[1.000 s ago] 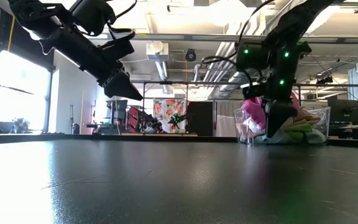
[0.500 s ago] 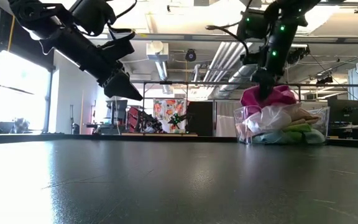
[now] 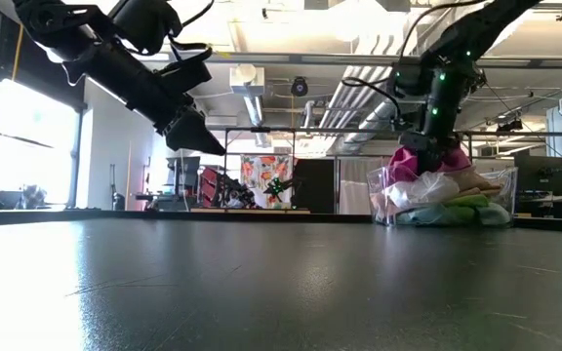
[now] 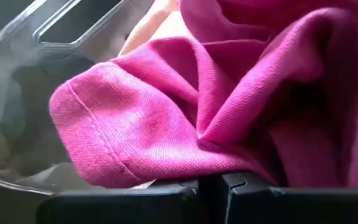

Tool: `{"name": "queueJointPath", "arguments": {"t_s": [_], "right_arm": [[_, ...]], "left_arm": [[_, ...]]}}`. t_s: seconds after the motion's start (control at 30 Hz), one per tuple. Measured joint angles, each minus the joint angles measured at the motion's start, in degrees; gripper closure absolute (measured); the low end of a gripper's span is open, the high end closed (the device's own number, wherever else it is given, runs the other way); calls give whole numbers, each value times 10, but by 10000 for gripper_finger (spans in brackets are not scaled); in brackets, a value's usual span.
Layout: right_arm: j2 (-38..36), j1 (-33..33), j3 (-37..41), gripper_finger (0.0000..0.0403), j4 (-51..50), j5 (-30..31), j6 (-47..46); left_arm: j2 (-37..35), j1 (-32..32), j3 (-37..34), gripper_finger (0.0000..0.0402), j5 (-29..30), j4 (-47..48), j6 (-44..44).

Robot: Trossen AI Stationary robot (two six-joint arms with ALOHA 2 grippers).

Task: Sort towels by color in basket
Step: Put the pink towel into the top transparent bin

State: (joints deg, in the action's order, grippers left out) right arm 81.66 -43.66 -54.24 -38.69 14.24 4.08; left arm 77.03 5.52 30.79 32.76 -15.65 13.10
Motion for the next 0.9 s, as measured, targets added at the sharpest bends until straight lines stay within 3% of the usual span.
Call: {"name": "queueJointPath", "arguments": {"t_s": [0.2,0.57,0.67,0.8,0.9], "right_arm": [[0,-22,-7,391,-28,-30,12],[-64,-26,-113,274,-166,-146,38],[-81,-26,-112,270,-121,-128,32],[-81,-33,-88,270,-61,-43,5],[-74,-48,-53,270,-1,-38,-11]], "left_arm": [[0,0,0,220,-1,-10,0],[0,0,0,220,-67,-10,-4],[0,0,0,220,-71,-10,-10],[0,0,0,220,-71,-12,-10],[0,0,0,220,-71,-13,-10]]}}
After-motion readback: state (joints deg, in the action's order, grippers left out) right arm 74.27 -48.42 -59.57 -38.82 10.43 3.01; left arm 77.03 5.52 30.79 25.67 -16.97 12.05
